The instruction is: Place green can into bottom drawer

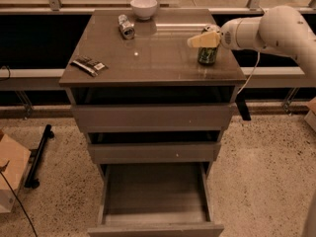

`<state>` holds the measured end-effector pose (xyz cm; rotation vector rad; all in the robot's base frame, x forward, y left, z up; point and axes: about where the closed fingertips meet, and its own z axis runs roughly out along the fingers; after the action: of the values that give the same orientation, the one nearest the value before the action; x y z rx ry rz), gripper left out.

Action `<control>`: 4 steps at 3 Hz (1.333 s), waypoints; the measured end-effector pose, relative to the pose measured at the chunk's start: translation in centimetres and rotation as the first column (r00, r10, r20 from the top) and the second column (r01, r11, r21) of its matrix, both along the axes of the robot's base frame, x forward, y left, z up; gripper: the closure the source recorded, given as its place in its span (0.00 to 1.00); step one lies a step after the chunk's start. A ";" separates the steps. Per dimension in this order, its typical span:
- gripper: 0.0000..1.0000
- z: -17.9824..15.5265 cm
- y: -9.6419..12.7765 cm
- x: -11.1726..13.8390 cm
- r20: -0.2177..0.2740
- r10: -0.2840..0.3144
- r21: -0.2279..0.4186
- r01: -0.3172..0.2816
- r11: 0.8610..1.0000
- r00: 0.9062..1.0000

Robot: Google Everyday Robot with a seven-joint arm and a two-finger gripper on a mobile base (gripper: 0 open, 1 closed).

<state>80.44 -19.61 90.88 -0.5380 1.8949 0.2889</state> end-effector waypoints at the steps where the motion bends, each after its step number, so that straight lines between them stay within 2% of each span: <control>1: 0.30 -0.4 -0.4 1.1 -0.005 0.001 0.017 -0.001 1.000 1.000; 2: 0.52 -0.4 0.0 1.1 -0.003 0.013 0.011 -0.013 1.000 1.000; 3: 0.75 0.3 1.0 -0.5 0.015 0.046 -0.020 -0.045 0.999 0.999; 4: 0.98 1.7 3.1 -3.5 0.038 0.126 -0.079 -0.123 0.989 0.991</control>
Offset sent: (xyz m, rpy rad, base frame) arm 0.0044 0.0017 0.0011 -0.0039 -0.0038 0.0298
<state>76.94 -16.54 92.58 -0.7101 1.8394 0.2847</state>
